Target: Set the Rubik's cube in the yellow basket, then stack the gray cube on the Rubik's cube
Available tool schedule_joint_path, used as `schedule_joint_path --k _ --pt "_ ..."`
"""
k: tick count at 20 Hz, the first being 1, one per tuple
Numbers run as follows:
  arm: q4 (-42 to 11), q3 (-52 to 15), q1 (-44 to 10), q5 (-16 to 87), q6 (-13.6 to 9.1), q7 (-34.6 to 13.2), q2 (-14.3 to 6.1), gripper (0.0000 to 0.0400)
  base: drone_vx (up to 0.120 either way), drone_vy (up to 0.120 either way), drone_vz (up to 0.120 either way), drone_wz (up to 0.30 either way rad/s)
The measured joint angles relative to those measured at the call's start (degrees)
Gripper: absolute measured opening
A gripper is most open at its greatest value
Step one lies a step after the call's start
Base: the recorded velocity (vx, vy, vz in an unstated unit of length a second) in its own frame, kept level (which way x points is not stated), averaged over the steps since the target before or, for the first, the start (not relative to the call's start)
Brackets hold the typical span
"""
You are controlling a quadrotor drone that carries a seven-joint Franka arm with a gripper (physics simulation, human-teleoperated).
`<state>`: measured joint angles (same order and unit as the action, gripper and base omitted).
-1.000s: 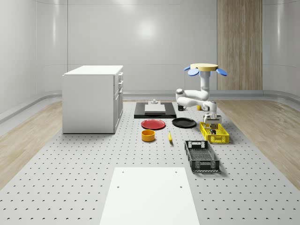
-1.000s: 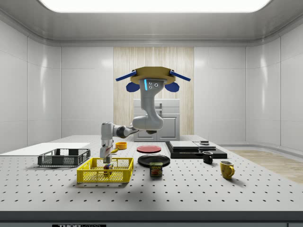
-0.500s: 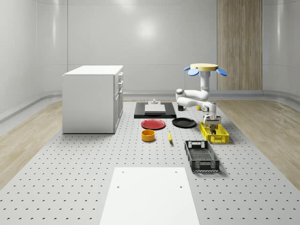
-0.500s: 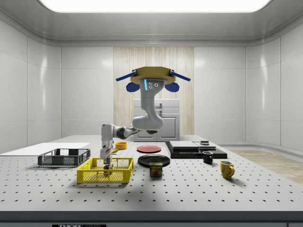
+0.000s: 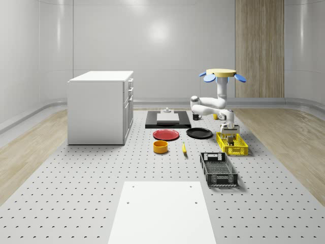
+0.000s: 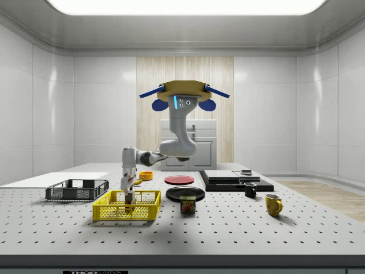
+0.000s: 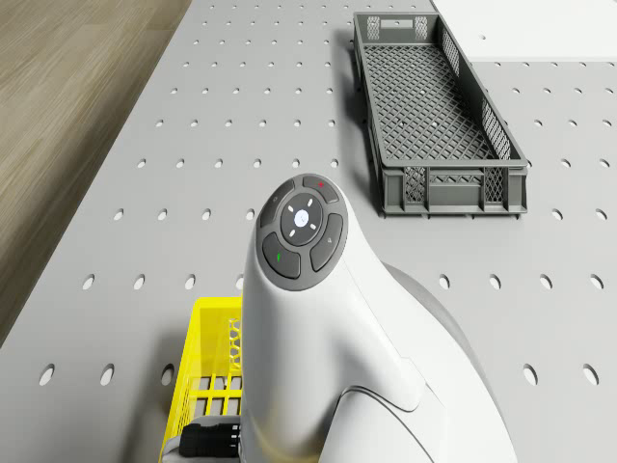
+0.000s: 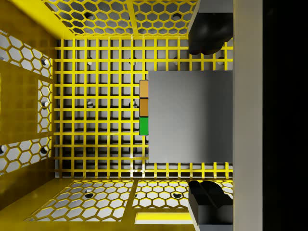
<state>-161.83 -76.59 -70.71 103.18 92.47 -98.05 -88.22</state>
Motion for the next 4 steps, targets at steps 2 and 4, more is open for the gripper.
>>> schedule_joint_path --k 2,4 --pt "-0.2 -0.8 0.1 -0.8 -0.2 0.0 0.0 0.0394 0.0 0.0 0.0 0.0" --pt "-0.3 -1.3 0.1 -1.3 -0.4 0.0 -0.1 0.0396 0.0 0.0 0.0 0.0"
